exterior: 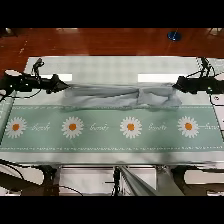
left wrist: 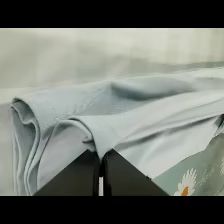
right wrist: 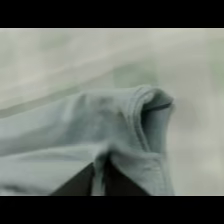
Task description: Fold the shirts.
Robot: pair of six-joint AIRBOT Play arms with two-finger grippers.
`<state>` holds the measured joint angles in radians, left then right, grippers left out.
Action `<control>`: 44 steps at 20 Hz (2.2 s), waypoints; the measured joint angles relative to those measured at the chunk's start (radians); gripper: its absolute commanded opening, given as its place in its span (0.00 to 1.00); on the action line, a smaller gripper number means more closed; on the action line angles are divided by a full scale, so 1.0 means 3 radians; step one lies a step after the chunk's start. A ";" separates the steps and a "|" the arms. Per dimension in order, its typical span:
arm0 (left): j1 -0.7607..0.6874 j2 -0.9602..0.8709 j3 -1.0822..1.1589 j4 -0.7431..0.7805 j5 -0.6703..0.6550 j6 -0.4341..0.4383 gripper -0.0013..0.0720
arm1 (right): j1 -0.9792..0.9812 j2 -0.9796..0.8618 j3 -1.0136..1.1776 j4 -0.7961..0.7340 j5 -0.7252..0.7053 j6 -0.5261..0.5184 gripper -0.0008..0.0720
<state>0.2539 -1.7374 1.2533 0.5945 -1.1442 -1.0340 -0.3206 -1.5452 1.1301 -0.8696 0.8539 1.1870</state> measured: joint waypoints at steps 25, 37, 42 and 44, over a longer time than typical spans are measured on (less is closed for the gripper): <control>0.0464 0.0427 0.0413 0.0011 -0.0717 -0.0027 0.57 | -0.0486 -0.0633 0.0796 -0.0248 0.1336 0.0151 0.81; 0.0398 0.0432 0.0413 0.0013 -0.0835 -0.0029 0.56 | -0.0345 -0.1199 0.0795 0.0464 0.1381 -0.0268 0.04; 0.0332 0.0432 0.0413 0.0011 -0.0879 -0.0067 0.29 | -0.0276 -0.0999 0.0814 0.0554 0.1373 -0.0449 0.03; 0.0235 0.0432 0.0413 0.0011 -0.0902 -0.0081 0.06 | -0.0266 -0.0748 0.0837 0.0591 0.1389 -0.0497 0.03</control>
<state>0.3244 -1.6077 1.3773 0.5980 -1.4147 -1.0584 -0.4004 -1.7695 1.3811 -0.6922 1.2705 1.0378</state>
